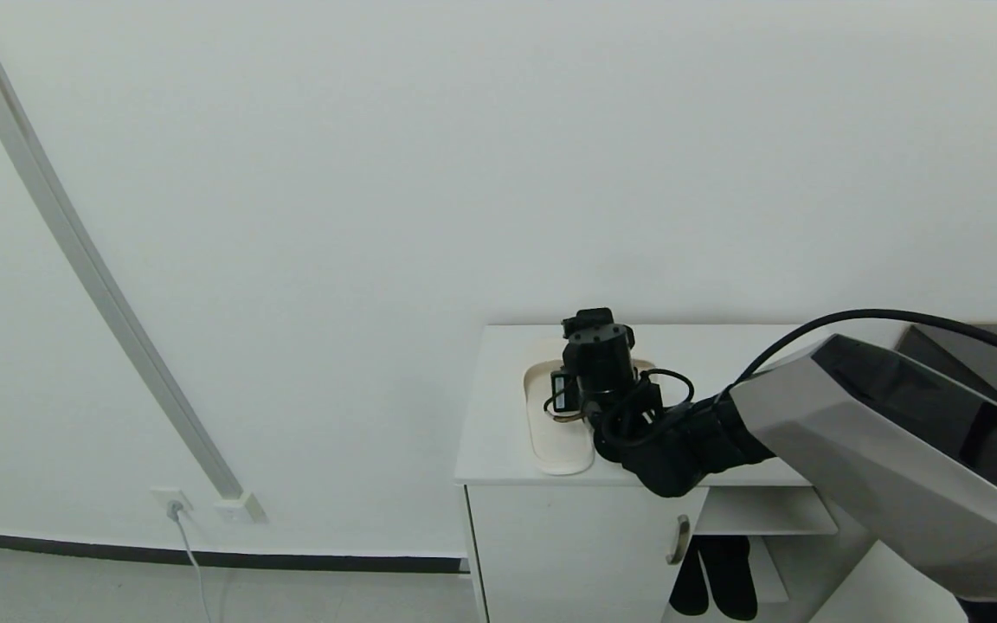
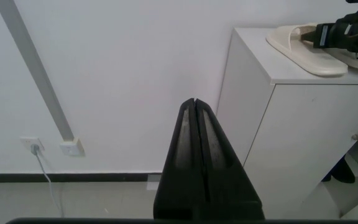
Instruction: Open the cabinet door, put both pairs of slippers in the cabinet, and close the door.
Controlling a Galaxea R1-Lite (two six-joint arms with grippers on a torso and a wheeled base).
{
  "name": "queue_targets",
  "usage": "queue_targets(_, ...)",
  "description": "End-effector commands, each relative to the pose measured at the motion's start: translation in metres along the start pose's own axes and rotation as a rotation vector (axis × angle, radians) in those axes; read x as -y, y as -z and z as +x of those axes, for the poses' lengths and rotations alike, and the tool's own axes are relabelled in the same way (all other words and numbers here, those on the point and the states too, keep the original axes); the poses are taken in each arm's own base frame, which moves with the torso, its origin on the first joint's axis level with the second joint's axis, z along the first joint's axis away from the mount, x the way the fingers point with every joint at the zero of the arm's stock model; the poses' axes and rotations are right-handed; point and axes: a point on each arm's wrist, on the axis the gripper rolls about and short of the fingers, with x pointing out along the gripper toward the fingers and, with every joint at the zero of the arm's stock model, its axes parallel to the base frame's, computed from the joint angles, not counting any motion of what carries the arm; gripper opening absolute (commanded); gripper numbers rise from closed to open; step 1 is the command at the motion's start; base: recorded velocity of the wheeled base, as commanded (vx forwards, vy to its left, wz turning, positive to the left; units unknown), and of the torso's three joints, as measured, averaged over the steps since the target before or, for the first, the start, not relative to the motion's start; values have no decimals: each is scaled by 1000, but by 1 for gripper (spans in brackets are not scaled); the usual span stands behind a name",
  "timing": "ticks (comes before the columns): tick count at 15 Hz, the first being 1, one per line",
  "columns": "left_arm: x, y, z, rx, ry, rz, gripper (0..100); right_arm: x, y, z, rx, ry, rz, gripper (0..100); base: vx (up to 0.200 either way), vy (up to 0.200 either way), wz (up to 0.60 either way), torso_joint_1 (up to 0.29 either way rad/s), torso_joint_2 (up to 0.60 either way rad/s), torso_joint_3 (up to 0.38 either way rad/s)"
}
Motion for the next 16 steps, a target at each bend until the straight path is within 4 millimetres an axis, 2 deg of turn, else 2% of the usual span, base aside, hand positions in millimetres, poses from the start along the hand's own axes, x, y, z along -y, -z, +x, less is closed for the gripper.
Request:
queue_targets(1,0,0,0,2,-1,0,0,0,1,1,0,2,0,0,0,0,0,0,0,0)
queue_targets(5,0,0,0,0,-2,0,0,0,0,1,2,1,2,0,0,0,0,0,0,0)
queue_targets(8,0,0,0,0,-2,0,0,2,-18,-9,33,-7,22,0,0,0,0,0,0,0)
queue_targets(9,0,0,0,0,-1,0,0,8,-32,-20,45,-25,32,0,0,0,0,0,0,0)
queue_targets(11,0,0,0,2,-2,0,0,25,-57,-57,41,-147,31,0,0,0,0,0,0,0)
queue_targets(12,0,0,0,0,-1,0,0,34,-61,-73,34,-171,15,0,0,0,0,0,0,0)
queue_targets(13,0,0,0,0,1,0,0,39,-63,-80,31,-177,8,0,0,0,0,0,0,0)
queue_targets(16,0,0,0,0,1,4,0,74,-57,-144,-9,-333,-19,0,0,0,0,0,0,0)
